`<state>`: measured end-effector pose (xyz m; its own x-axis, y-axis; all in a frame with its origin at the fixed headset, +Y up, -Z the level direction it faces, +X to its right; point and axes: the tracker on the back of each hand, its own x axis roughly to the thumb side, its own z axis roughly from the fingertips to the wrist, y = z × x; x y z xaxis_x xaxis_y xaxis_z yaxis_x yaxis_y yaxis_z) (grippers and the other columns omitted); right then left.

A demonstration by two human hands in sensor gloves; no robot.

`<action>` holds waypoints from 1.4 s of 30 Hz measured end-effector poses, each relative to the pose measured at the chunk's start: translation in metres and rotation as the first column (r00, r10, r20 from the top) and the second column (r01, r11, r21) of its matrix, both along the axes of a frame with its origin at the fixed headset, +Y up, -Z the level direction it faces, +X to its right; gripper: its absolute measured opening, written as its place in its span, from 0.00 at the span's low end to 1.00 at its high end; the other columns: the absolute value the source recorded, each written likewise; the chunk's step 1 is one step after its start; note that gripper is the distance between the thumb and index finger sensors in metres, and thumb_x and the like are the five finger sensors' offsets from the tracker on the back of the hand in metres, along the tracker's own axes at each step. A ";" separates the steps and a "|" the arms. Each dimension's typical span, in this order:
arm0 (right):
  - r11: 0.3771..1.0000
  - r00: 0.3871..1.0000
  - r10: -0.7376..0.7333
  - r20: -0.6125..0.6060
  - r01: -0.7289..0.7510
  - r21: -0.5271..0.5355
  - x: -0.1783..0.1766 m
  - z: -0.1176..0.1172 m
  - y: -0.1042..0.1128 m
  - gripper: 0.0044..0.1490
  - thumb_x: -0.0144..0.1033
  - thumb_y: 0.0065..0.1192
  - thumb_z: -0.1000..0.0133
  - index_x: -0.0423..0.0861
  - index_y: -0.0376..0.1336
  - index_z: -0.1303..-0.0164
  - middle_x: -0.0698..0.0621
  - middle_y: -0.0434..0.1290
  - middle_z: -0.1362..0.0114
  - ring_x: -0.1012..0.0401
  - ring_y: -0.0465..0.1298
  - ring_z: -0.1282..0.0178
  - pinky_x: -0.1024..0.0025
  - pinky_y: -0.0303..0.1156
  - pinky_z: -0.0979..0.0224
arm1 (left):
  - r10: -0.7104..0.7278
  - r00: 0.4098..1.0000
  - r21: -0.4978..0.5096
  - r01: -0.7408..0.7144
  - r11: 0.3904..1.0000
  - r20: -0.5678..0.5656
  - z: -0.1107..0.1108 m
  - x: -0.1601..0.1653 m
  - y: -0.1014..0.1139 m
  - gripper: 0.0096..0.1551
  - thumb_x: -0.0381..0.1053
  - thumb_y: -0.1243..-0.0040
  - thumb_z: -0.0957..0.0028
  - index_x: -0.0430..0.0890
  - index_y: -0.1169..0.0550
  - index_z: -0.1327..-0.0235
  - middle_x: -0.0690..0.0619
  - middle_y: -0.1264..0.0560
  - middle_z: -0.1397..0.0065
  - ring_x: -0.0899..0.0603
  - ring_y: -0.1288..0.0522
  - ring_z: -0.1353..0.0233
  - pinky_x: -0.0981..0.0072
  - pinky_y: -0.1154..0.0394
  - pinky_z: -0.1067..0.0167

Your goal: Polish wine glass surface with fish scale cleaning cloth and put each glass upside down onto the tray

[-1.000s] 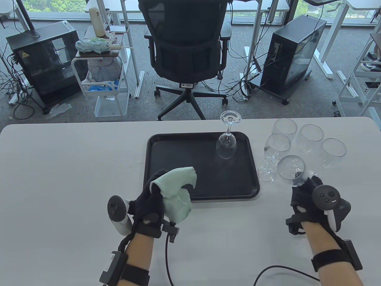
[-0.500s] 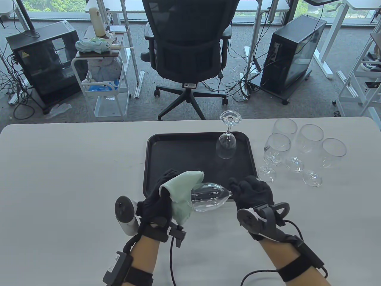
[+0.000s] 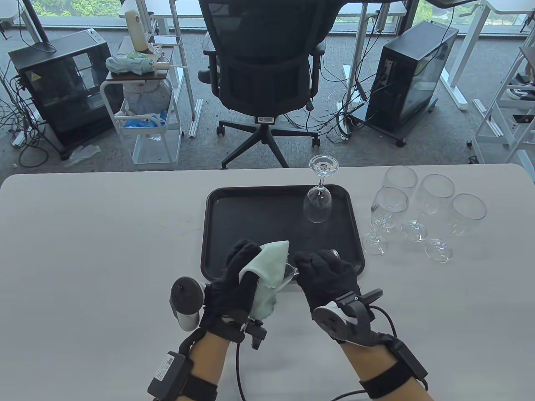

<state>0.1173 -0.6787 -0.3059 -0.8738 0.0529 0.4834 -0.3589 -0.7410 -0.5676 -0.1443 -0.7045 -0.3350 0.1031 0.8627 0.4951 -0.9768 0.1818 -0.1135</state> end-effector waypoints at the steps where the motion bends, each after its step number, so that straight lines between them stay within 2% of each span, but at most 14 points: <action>1: 0.997 0.996 -0.062 -0.065 0.060 -0.038 0.007 -0.002 0.000 0.38 0.54 0.76 0.45 0.60 0.61 0.26 0.51 0.72 0.26 0.50 0.68 0.24 0.50 0.73 0.31 | 0.019 0.999 0.020 -0.018 1.000 -0.041 0.001 -0.001 0.000 0.32 0.68 0.45 0.43 0.59 0.32 0.28 0.51 0.44 0.16 0.36 0.42 0.20 0.31 0.30 0.35; 5: 0.958 0.954 -0.282 -0.102 0.274 -0.084 0.044 -0.014 -0.003 0.48 0.62 0.70 0.45 0.59 0.50 0.19 0.45 0.57 0.16 0.45 0.53 0.17 0.42 0.63 0.23 | 0.057 0.997 -0.001 -0.057 0.998 -0.052 0.000 -0.006 0.000 0.31 0.68 0.45 0.43 0.58 0.31 0.29 0.50 0.41 0.17 0.36 0.39 0.21 0.31 0.28 0.37; 9: 0.735 0.772 -0.622 -0.133 0.517 -0.438 0.071 -0.035 -0.030 0.62 0.68 0.68 0.47 0.58 0.35 0.17 0.40 0.44 0.14 0.38 0.63 0.20 0.41 0.69 0.27 | 0.122 0.992 -0.049 -0.124 0.991 -0.032 -0.002 -0.009 -0.003 0.30 0.68 0.46 0.43 0.58 0.31 0.29 0.50 0.42 0.17 0.35 0.39 0.20 0.30 0.28 0.36; 12: 0.630 0.659 -0.724 -0.203 0.511 -0.584 0.069 -0.042 -0.037 0.57 0.62 0.71 0.45 0.60 0.40 0.17 0.40 0.58 0.18 0.43 0.80 0.39 0.51 0.81 0.42 | 0.116 0.993 -0.049 -0.116 0.992 -0.002 -0.002 -0.004 -0.003 0.31 0.68 0.47 0.43 0.58 0.31 0.29 0.50 0.41 0.17 0.35 0.39 0.21 0.31 0.27 0.37; 15: 0.587 0.631 -0.764 -0.131 0.597 -0.547 0.067 -0.045 -0.039 0.49 0.64 0.68 0.46 0.61 0.48 0.20 0.40 0.64 0.27 0.54 0.82 0.55 0.64 0.82 0.56 | 0.066 0.998 0.007 -0.066 0.998 0.000 0.003 0.003 0.001 0.33 0.70 0.47 0.44 0.59 0.32 0.28 0.51 0.41 0.17 0.36 0.38 0.21 0.33 0.26 0.38; 18: 0.313 0.539 -0.840 0.059 0.570 -0.760 0.066 -0.047 -0.044 0.51 0.73 0.58 0.44 0.54 0.49 0.19 0.36 0.67 0.32 0.54 0.81 0.61 0.64 0.80 0.62 | -0.040 0.998 0.110 0.044 0.993 -0.038 0.006 0.004 0.009 0.35 0.73 0.45 0.46 0.61 0.34 0.27 0.52 0.43 0.17 0.38 0.38 0.21 0.36 0.25 0.38; 19: 0.301 0.524 -0.851 0.034 0.540 -0.786 0.066 -0.046 -0.043 0.52 0.71 0.60 0.44 0.53 0.47 0.19 0.35 0.64 0.30 0.50 0.80 0.58 0.60 0.78 0.59 | -0.054 0.997 0.115 0.059 0.992 -0.050 0.006 0.002 0.009 0.35 0.73 0.45 0.47 0.61 0.33 0.28 0.52 0.42 0.17 0.38 0.37 0.21 0.37 0.24 0.39; 23: 0.735 0.766 -0.603 -0.224 0.424 -0.530 0.064 -0.042 -0.030 0.56 0.66 0.64 0.44 0.53 0.39 0.18 0.38 0.58 0.21 0.47 0.79 0.46 0.55 0.80 0.47 | 0.002 0.999 0.035 -0.001 0.999 -0.038 0.001 -0.004 0.004 0.34 0.72 0.46 0.45 0.59 0.32 0.29 0.50 0.40 0.18 0.36 0.35 0.23 0.36 0.22 0.41; 25: 0.863 0.833 -0.475 -0.283 0.377 -0.337 0.064 -0.035 -0.026 0.59 0.64 0.68 0.46 0.56 0.36 0.19 0.41 0.56 0.20 0.49 0.79 0.42 0.56 0.80 0.42 | 0.058 0.998 -0.040 -0.058 0.998 -0.001 -0.002 -0.005 -0.001 0.34 0.72 0.46 0.44 0.59 0.32 0.28 0.50 0.40 0.18 0.35 0.36 0.22 0.35 0.23 0.41; 30: 0.805 0.775 -0.570 -0.271 0.462 -0.372 0.064 -0.036 -0.026 0.53 0.62 0.70 0.47 0.61 0.43 0.21 0.41 0.61 0.25 0.53 0.80 0.49 0.61 0.81 0.50 | 0.081 0.997 -0.064 -0.080 0.995 0.016 -0.002 -0.002 -0.004 0.34 0.72 0.47 0.43 0.59 0.32 0.28 0.50 0.40 0.18 0.36 0.36 0.22 0.37 0.22 0.41; 34: 0.520 0.648 -0.759 -0.061 0.547 -0.656 0.065 -0.040 -0.033 0.51 0.73 0.59 0.45 0.54 0.48 0.20 0.37 0.66 0.31 0.53 0.80 0.59 0.62 0.79 0.60 | 0.031 0.999 0.024 -0.030 0.999 -0.012 0.002 0.000 0.000 0.34 0.73 0.46 0.45 0.60 0.32 0.28 0.51 0.41 0.17 0.37 0.37 0.21 0.36 0.23 0.39; 37: 0.682 0.739 -0.652 -0.172 0.472 -0.559 0.064 -0.035 -0.029 0.55 0.70 0.61 0.45 0.53 0.42 0.18 0.38 0.63 0.26 0.48 0.79 0.51 0.57 0.79 0.51 | 0.029 1.000 0.019 -0.029 0.999 -0.001 0.001 -0.003 0.001 0.33 0.72 0.46 0.44 0.59 0.31 0.29 0.51 0.40 0.18 0.36 0.36 0.22 0.36 0.23 0.40; 40: 0.912 0.860 -0.395 -0.324 0.325 -0.249 0.061 -0.027 -0.021 0.60 0.67 0.65 0.47 0.56 0.34 0.20 0.42 0.55 0.20 0.49 0.77 0.42 0.55 0.79 0.43 | 0.105 0.994 -0.062 -0.104 0.993 0.027 -0.003 -0.005 -0.004 0.33 0.72 0.46 0.44 0.59 0.31 0.29 0.50 0.39 0.18 0.36 0.35 0.22 0.36 0.22 0.41; 42: 0.937 0.877 -0.348 -0.332 0.311 -0.161 0.061 -0.024 -0.019 0.61 0.66 0.67 0.47 0.57 0.34 0.21 0.43 0.55 0.20 0.51 0.78 0.43 0.58 0.80 0.43 | 0.118 0.992 -0.082 -0.114 0.990 0.053 -0.003 -0.004 -0.006 0.33 0.72 0.47 0.43 0.59 0.32 0.28 0.50 0.40 0.18 0.36 0.36 0.22 0.36 0.22 0.41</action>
<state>0.1783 -0.6973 -0.3299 -0.5719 0.3721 0.7311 -0.7534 -0.5908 -0.2887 -0.1486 -0.7108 -0.3381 -0.0267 0.9036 0.4275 -0.9822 0.0559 -0.1794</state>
